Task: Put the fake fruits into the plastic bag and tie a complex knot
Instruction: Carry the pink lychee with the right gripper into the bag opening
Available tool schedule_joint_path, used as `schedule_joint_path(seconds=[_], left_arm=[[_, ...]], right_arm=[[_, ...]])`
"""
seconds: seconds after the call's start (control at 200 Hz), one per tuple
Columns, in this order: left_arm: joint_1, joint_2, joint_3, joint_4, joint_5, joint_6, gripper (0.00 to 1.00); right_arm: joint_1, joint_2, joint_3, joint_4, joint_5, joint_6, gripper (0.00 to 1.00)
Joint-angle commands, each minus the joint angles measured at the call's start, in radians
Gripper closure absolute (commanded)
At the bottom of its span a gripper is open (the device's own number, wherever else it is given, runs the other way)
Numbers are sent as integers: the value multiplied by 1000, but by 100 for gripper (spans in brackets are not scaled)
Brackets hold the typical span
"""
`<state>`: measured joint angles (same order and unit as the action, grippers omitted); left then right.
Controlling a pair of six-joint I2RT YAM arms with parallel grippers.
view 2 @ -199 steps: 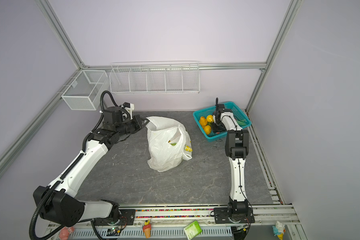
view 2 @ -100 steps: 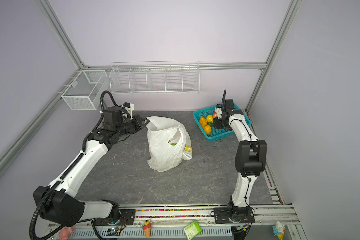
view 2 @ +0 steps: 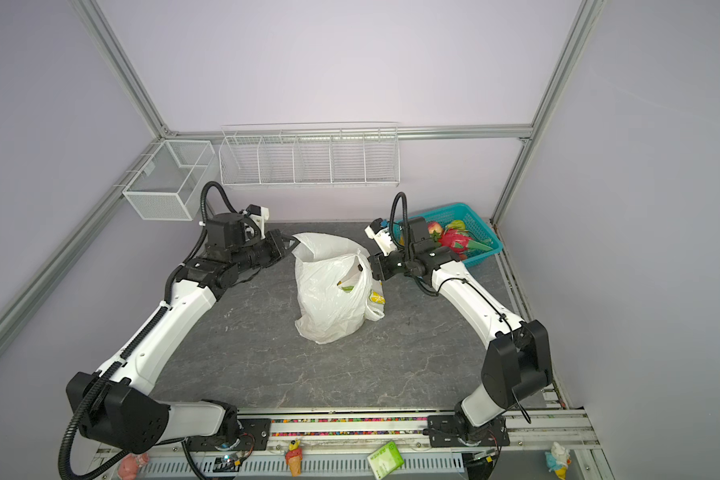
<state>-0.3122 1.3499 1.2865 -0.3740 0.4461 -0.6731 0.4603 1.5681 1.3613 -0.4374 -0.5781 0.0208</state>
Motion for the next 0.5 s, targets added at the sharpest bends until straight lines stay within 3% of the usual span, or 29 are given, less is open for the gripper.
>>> schedule_joint_path(seconds=[0.0, 0.18, 0.5], left_arm=[[6, 5, -8, 18, 12, -5, 100], [1, 3, -5, 18, 14, -7, 100], [-21, -8, 2, 15, 12, -2, 100]], right_arm=[[63, -43, -32, 36, -130, -34, 58], [194, -14, -29, -19, -139, -169, 57], [291, 169, 77, -113, 54, -252, 56]])
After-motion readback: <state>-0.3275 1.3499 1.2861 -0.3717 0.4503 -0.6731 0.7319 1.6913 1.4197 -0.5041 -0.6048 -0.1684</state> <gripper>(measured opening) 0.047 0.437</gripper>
